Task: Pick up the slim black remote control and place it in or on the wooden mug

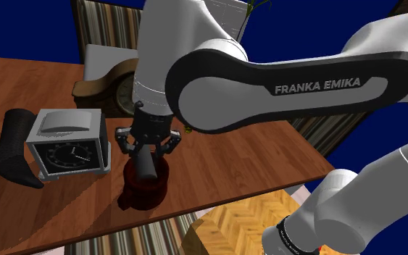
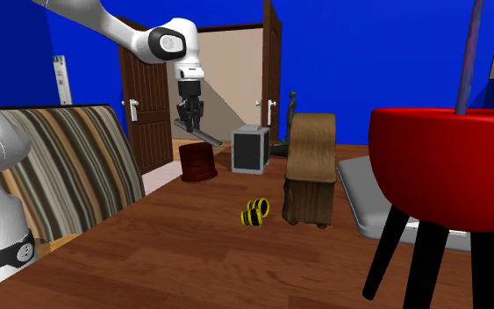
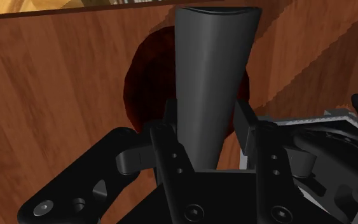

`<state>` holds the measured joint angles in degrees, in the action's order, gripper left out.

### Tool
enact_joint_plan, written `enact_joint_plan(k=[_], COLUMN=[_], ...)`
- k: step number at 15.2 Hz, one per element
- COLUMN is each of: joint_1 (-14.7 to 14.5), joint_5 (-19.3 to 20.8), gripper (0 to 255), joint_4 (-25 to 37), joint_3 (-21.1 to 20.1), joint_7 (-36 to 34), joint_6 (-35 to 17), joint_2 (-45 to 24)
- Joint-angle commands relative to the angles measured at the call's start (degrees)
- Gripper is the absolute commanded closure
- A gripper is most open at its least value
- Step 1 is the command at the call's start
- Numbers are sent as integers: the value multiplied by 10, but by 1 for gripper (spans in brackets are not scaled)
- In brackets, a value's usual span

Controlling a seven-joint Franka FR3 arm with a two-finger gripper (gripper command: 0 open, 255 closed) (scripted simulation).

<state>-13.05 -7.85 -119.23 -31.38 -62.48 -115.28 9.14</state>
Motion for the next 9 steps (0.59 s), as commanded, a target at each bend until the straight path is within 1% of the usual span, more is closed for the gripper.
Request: enact_joint_plan(k=[1,9], joint_1=[-2,-3], joint_5=[0,8], gripper=[255,255], joint_4=[-13,-59], joint_3=[-3,-9], joint_7=[-2,-7], joint_6=[-15,-80], joint_2=[-2,-24])
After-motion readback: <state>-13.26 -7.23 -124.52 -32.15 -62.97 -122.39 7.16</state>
